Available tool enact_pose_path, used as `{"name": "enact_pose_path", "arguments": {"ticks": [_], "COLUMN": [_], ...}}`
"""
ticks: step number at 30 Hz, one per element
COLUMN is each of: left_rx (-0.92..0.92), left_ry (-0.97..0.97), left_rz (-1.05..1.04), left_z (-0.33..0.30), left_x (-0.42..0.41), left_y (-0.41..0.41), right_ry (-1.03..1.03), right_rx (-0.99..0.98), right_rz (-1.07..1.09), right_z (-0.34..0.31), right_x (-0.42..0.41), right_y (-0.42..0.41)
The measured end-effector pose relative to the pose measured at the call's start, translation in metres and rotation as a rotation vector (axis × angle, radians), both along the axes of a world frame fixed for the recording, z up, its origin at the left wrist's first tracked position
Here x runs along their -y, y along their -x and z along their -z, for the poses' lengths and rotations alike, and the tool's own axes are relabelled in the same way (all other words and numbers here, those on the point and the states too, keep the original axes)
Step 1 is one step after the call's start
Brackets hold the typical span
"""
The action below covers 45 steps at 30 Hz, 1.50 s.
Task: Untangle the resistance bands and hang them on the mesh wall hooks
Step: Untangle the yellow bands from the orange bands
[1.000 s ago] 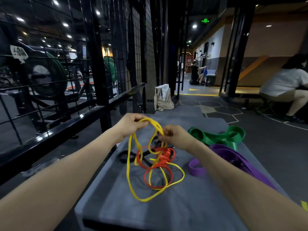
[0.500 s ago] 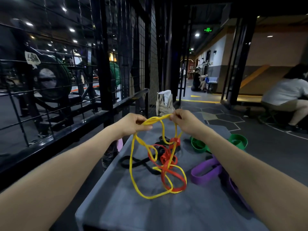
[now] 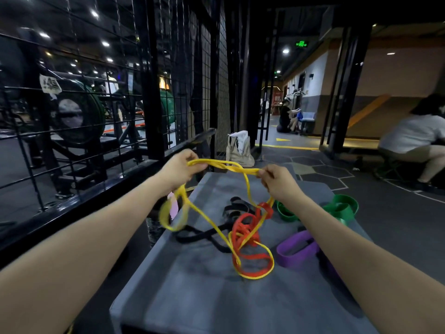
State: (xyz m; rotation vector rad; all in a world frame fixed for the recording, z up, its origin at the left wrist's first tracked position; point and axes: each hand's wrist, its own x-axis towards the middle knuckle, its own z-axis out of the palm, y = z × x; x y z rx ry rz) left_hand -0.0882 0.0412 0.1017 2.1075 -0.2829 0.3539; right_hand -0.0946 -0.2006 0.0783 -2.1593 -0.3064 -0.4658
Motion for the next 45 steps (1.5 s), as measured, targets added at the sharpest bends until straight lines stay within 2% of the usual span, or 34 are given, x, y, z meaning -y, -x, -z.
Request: {"name": "enact_pose_path", "arguments": {"ticks": [2, 4, 6, 8, 13, 17, 21, 24, 25, 27, 28, 29, 32, 34, 37, 40, 42, 45], "left_rx": [0.017, -0.093, -0.268, -0.366, -0.279, -0.328, -0.384, -0.447, -0.482, -0.497, -0.448, -0.366, -0.141, -0.161, -0.184, -0.157, -0.142, -0.185], "left_ry": [-0.117, -0.198, -0.102, 0.037, 0.268, 0.487, 0.530, 0.410, 0.282, -0.111, -0.281, -0.327, -0.152, -0.161, -0.114, -0.220, -0.122, 0.171], "left_rz": [0.006, 0.049, 0.129, 0.153, -0.086, -0.270, -0.397, -0.411, -0.414, -0.438, -0.446, -0.400, 0.018, 0.229, 0.283, 0.214, 0.131, -0.055], "left_z": [-0.009, -0.005, 0.007, 0.020, 0.029, 0.032, 0.041, 0.058, 0.066, 0.081, 0.087, 0.090, 0.086, 0.083, 0.082, 0.078, 0.076, 0.078], "left_x": [-0.004, -0.010, -0.017, -0.022, -0.020, -0.021, -0.019, -0.025, -0.024, -0.015, -0.005, 0.008, 0.056, 0.080, 0.085, 0.076, 0.065, 0.041], "left_y": [0.003, 0.006, 0.007, 0.005, 0.002, -0.009, -0.017, -0.024, -0.026, -0.028, -0.028, -0.026, -0.003, 0.014, 0.021, 0.017, 0.012, 0.001], "right_ry": [-0.014, -0.107, -0.222, -0.278, -0.376, -0.547, -0.600, -0.691, -0.702, -0.677, -0.653, -0.634, -0.555, -0.514, -0.521, -0.375, -0.516, -1.018], "right_rx": [-0.009, -0.033, -0.062, -0.083, -0.109, -0.210, -0.269, -0.271, -0.262, -0.258, -0.252, -0.246, -0.222, -0.207, -0.191, -0.134, -0.149, -0.267], "right_rz": [0.002, -0.001, -0.007, -0.020, 0.055, 0.186, 0.334, 0.277, 0.238, 0.151, 0.102, 0.053, -0.047, -0.063, -0.024, 0.089, 0.197, 0.342], "right_z": [0.001, 0.002, 0.004, 0.008, 0.020, 0.028, 0.038, 0.040, 0.039, 0.039, 0.039, 0.040, 0.043, 0.042, 0.044, 0.045, 0.047, 0.049], "right_x": [0.000, -0.001, -0.002, -0.003, 0.000, 0.011, 0.018, 0.018, 0.016, 0.010, 0.007, 0.002, -0.010, -0.012, -0.005, 0.008, 0.018, 0.037], "right_y": [0.000, 0.000, 0.002, 0.003, 0.001, -0.002, -0.005, -0.001, 0.001, 0.005, 0.005, 0.005, 0.006, 0.008, 0.005, 0.004, -0.001, -0.006]}}
